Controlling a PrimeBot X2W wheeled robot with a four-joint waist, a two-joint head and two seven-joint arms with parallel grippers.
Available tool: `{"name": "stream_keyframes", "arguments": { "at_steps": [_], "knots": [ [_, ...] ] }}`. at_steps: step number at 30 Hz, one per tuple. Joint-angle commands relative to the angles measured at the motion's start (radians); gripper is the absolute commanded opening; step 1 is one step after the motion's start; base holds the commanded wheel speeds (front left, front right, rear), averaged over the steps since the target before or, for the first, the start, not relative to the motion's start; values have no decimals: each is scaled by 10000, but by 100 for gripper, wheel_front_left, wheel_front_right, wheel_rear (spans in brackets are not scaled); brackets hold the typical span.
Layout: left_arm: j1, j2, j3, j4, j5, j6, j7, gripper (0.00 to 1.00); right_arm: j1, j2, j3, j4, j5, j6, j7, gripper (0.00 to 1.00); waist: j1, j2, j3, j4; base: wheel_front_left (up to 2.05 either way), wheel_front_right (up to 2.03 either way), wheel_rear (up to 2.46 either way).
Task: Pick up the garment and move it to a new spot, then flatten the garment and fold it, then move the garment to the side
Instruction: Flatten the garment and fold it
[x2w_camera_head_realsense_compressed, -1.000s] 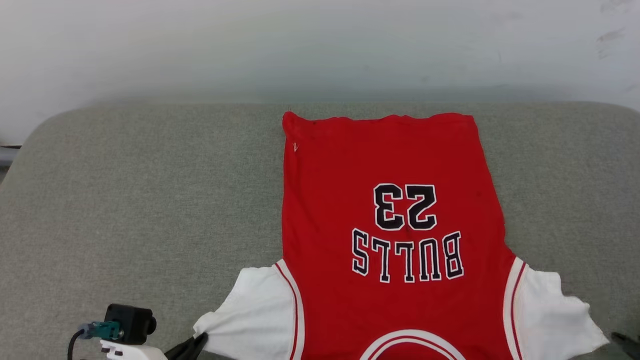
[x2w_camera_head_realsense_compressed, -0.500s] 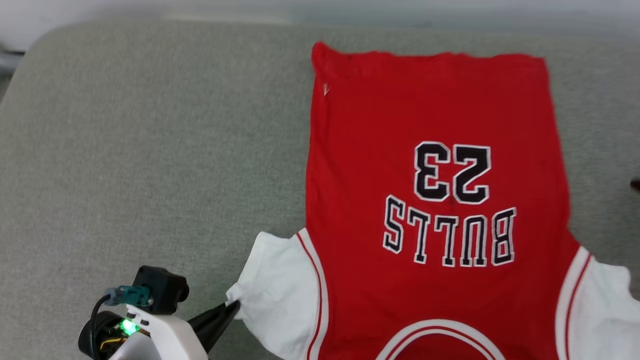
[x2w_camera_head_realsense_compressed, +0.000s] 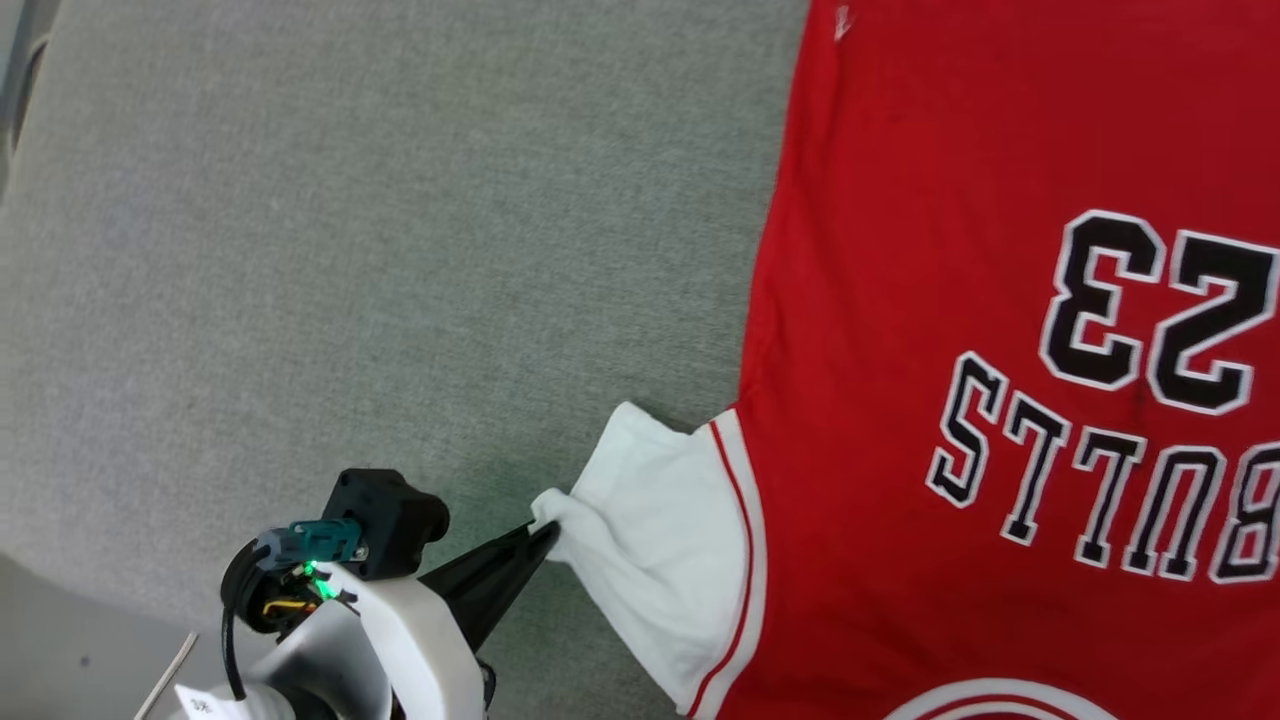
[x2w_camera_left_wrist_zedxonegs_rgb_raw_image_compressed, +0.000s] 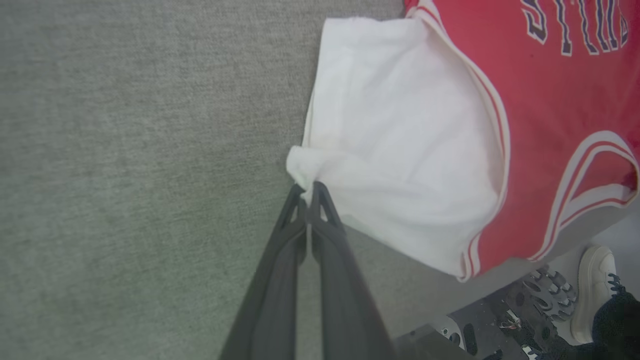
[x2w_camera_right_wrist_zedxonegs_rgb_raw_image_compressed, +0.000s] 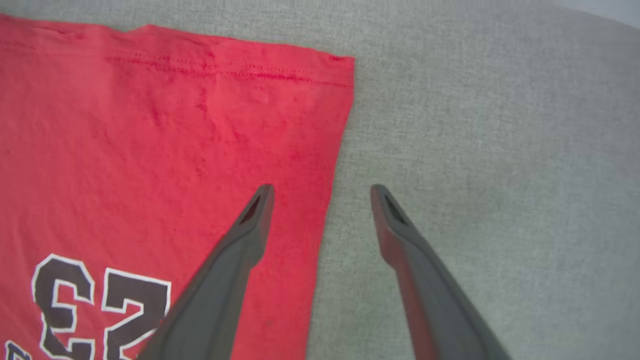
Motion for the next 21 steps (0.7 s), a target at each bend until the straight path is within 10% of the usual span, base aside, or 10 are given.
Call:
{"name": "stream_keyframes", "arguments": {
  "at_steps": [1, 16, 18, 21],
  "knots": [
    [-241, -167, -45, 3, 79, -100, -113, 0, -455, 41, -134, 309, -343, -8, -2, 100, -3, 0, 621, 629, 0, 0, 0],
    [-579, -592, -118, 427, 147, -314, -470, 0, -114, 116, 104, 1710, -1204, -6, 225, 100, -3, 0, 1157, 1009, 0, 0, 0],
    [-607, -607, -112, 472, 135, -313, -466, 0, 46, 115, 296, 1698, -1070, -6, 351, 0, -3, 0, 1142, 993, 0, 0, 0],
    [-640, -612, -114, 534, 124, -328, -470, 0, 217, -142, 470, 1664, -1032, -6, 289, 0, -3, 0, 1074, 959, 0, 0, 0]
  ]
}}
